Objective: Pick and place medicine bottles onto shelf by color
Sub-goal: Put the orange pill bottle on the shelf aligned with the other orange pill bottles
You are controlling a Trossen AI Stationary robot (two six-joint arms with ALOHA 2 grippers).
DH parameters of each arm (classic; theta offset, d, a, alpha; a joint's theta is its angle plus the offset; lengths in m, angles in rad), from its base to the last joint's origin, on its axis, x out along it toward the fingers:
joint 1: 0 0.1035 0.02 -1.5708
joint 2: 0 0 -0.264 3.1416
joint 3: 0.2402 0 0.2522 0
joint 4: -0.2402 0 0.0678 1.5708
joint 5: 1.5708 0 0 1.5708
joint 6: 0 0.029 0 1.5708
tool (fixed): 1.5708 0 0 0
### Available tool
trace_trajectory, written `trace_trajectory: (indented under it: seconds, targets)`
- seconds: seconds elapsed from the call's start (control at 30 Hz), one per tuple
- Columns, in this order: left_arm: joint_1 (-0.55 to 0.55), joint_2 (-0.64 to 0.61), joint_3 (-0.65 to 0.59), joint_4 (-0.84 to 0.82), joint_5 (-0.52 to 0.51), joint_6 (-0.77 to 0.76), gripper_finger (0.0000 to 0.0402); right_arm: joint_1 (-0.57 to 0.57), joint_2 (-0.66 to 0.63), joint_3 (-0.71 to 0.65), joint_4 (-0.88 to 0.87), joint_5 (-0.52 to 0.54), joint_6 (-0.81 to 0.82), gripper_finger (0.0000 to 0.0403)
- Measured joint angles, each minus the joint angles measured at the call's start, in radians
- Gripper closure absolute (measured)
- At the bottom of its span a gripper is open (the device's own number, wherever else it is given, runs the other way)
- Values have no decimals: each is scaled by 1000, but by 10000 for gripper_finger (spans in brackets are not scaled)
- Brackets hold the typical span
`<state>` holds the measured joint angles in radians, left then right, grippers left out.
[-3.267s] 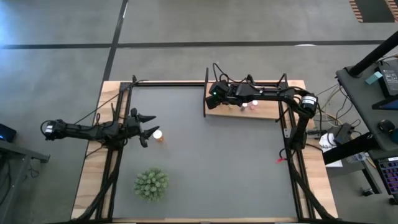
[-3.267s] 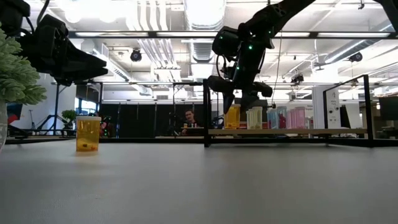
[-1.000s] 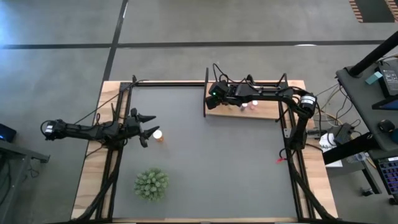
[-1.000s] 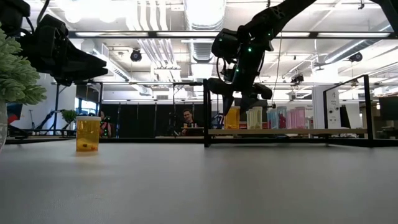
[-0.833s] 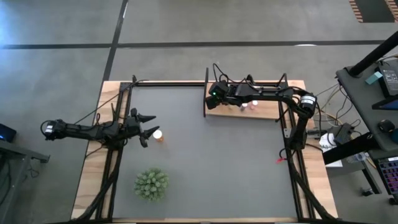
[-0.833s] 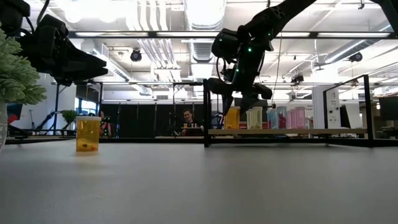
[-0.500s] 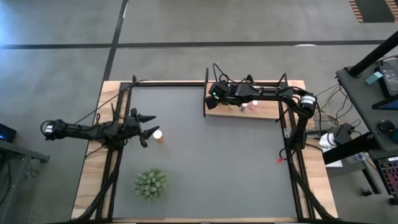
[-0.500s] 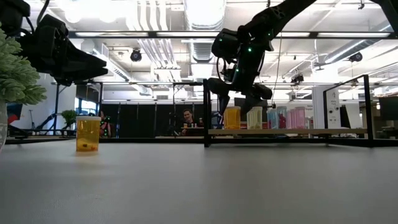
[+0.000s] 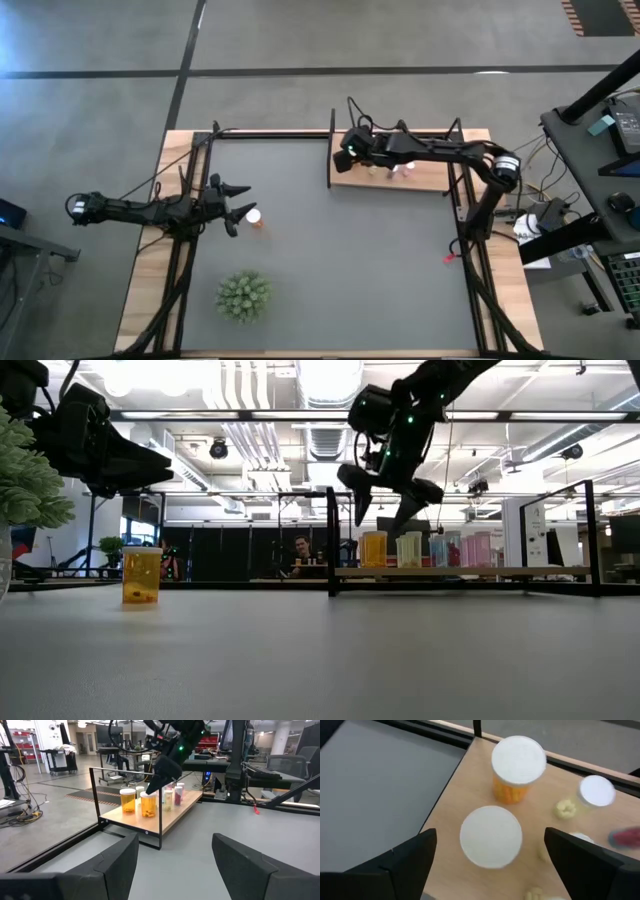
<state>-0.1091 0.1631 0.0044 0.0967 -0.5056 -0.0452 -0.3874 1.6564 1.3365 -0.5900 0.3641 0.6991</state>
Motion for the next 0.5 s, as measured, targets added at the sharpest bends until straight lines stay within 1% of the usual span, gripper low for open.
trace_trajectory:
  seconds: [0.23,0.33,0.5]
  targets:
    - [0,0,0,0,0,0,164,59,-94,0,-96,2,10,44]
    - [0,0,0,0,0,0,164,109,-135,0,-145,3,40,44]
    - [0,0,0,0,0,0,164,216,-219,-40,-125,45,94,45]
